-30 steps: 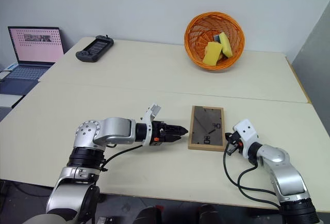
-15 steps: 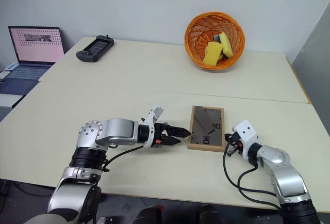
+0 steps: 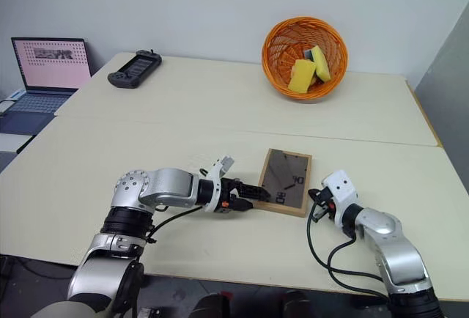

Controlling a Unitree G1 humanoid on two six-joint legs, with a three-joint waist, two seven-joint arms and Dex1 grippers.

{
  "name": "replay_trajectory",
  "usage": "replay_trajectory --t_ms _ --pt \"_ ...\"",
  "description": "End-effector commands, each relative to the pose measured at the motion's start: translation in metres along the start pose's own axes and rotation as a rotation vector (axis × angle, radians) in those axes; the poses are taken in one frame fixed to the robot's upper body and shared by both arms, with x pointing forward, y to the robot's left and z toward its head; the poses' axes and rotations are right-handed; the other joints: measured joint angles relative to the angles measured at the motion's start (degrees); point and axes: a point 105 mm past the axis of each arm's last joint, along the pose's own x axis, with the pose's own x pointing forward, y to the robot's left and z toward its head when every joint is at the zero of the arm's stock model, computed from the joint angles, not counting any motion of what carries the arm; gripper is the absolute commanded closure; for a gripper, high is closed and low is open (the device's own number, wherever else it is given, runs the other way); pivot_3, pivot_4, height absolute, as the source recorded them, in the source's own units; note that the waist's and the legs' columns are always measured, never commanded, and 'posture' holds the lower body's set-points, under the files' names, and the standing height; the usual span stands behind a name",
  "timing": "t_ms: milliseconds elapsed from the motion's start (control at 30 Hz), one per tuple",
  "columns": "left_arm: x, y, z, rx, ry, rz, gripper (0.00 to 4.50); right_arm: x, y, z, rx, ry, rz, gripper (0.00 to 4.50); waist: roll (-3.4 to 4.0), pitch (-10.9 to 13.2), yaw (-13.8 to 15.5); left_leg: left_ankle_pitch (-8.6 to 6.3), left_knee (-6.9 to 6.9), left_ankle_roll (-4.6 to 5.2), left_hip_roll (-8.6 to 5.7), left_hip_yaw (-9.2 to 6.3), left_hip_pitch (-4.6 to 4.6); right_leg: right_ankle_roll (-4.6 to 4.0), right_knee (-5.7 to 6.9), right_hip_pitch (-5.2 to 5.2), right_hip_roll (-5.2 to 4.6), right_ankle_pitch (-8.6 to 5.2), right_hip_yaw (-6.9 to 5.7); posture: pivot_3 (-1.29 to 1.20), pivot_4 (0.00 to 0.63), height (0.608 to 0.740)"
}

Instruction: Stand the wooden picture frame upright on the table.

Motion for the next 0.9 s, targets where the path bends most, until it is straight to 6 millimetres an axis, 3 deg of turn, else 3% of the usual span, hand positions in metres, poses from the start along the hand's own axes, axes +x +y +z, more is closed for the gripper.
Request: replay_trajectory --t_ms 33,433,900 --pt "0.001 0.000 0.000 -0.015 0.014 -0.012 0.61 0.002 0.009 0.019 -0.017 -0.068 0.025 4.50 0.00 0.00 0.00 0.00 0.00 0.00 0.00 0.00 0.00 0.00 -0.02 0.00 0.00 0.00 0.00 0.00 0.150 0.740" --pt "0.001 0.002 0.001 -0.040 0.003 -0.023 0.61 0.004 0.018 0.028 -0.013 -0.093 0.051 4.50 0.00 0.00 0.01 0.00 -0.01 0.00 0.00 0.00 0.00 0.02 -0.04 0.00 0.00 -0.01 0.00 0.00 0.150 0.740" --pt "-0.011 -0.006 0.036 -0.119 -0.067 -0.088 0.61 -0.002 0.014 0.021 -0.005 -0.071 0.032 4.50 -0.01 0.00 0.14 -0.01 -0.08 0.01 -0.01 0.00 -0.03 0.06 -0.19 0.00 0.00 -0.04 -0.02 0.00 0.150 0.740"
